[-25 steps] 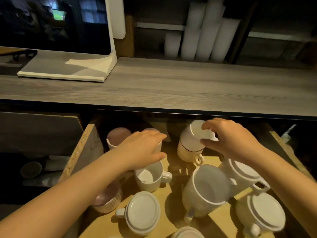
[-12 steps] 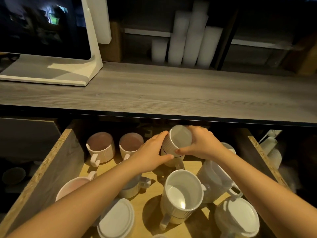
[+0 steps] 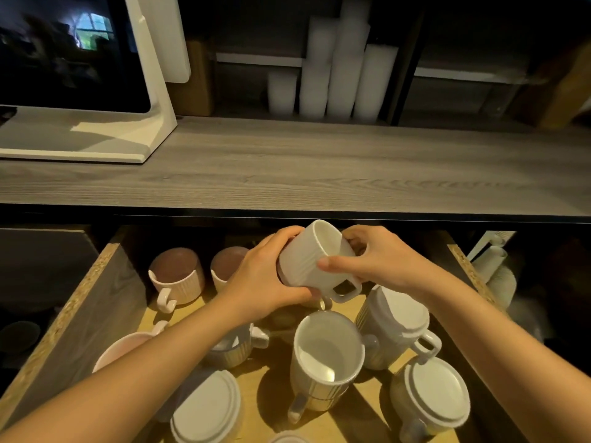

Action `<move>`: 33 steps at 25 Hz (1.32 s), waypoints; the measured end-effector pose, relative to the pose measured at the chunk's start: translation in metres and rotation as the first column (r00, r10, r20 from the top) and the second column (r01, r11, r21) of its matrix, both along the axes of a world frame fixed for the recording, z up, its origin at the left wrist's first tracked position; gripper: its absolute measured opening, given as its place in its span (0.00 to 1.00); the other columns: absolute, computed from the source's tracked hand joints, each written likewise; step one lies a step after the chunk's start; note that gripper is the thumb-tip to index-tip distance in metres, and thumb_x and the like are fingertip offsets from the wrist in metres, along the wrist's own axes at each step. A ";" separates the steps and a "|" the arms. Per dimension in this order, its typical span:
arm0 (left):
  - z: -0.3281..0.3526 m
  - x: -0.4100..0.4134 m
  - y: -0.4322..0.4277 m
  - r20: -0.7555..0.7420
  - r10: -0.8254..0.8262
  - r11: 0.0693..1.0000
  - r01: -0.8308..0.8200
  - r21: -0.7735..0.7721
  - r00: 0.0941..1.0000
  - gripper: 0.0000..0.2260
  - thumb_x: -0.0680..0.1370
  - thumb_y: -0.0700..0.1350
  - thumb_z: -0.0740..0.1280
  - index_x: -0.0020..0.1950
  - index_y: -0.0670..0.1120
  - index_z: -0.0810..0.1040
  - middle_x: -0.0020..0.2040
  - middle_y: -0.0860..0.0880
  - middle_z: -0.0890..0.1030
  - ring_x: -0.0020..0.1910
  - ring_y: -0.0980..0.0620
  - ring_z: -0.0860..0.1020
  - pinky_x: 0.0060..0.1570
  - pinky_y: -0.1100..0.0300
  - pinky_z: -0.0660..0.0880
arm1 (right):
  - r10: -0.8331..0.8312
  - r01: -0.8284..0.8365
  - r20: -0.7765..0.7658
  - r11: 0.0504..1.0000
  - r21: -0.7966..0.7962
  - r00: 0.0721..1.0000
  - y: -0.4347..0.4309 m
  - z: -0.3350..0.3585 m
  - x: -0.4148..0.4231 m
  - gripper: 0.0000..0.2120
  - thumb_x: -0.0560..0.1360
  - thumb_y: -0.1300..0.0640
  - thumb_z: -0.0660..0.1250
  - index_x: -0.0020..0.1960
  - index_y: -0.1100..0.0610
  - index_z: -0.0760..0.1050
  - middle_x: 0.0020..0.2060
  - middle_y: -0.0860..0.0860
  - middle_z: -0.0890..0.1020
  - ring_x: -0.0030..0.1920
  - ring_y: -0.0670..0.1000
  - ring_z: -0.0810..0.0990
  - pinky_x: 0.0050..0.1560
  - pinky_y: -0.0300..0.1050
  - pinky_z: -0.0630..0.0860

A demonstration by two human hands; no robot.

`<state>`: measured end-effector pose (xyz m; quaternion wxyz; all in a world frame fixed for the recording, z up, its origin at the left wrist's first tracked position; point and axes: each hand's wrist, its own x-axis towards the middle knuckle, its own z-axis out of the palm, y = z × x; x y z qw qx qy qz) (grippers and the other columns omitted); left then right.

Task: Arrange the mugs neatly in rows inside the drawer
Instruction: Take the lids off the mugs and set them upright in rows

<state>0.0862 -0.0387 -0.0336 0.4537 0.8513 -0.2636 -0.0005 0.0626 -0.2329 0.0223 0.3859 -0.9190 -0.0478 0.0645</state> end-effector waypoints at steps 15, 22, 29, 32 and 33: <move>0.030 0.014 0.001 -0.145 -0.176 0.957 0.203 0.205 0.974 0.25 0.75 0.53 0.67 0.70 0.56 0.65 0.66 0.57 0.72 0.63 0.61 0.71 0.63 0.59 0.71 | 0.064 -0.051 0.193 0.996 -0.071 0.979 -0.035 0.022 -0.008 0.35 0.64 0.47 0.76 0.67 0.47 0.67 0.52 0.40 0.74 0.54 0.44 0.76 0.42 0.33 0.75; -0.013 0.037 -0.026 -0.113 -0.094 0.741 0.145 0.655 0.989 0.34 0.74 0.53 0.68 0.75 0.52 0.55 0.72 0.49 0.65 0.69 0.48 0.65 0.67 0.49 0.67 | -0.204 0.238 0.260 0.965 -0.109 0.944 -0.032 -0.004 -0.010 0.36 0.63 0.42 0.75 0.68 0.50 0.68 0.50 0.43 0.73 0.47 0.43 0.73 0.39 0.32 0.70; -0.035 0.060 -0.048 -0.055 -0.029 0.718 0.059 0.693 0.998 0.19 0.71 0.52 0.71 0.58 0.48 0.71 0.51 0.49 0.77 0.45 0.52 0.76 0.39 0.61 0.72 | -0.262 0.295 0.222 0.947 -0.130 0.939 -0.033 -0.029 -0.002 0.41 0.62 0.39 0.74 0.71 0.50 0.65 0.61 0.50 0.76 0.57 0.48 0.75 0.55 0.50 0.78; -0.033 0.060 -0.035 -0.022 -0.037 0.728 0.042 0.684 0.999 0.20 0.70 0.54 0.72 0.57 0.49 0.72 0.51 0.50 0.77 0.46 0.53 0.76 0.40 0.61 0.73 | -0.246 0.278 0.194 0.947 -0.160 0.950 -0.030 -0.031 0.001 0.41 0.63 0.40 0.74 0.71 0.52 0.65 0.61 0.51 0.76 0.56 0.49 0.75 0.55 0.49 0.78; -0.033 0.060 -0.030 -0.019 -0.039 0.726 0.041 0.686 0.999 0.21 0.70 0.55 0.72 0.58 0.49 0.72 0.52 0.51 0.77 0.48 0.53 0.76 0.42 0.61 0.74 | -0.227 0.259 0.180 0.949 -0.181 0.957 -0.028 -0.032 0.002 0.40 0.64 0.40 0.73 0.71 0.52 0.64 0.61 0.51 0.76 0.57 0.49 0.75 0.55 0.49 0.78</move>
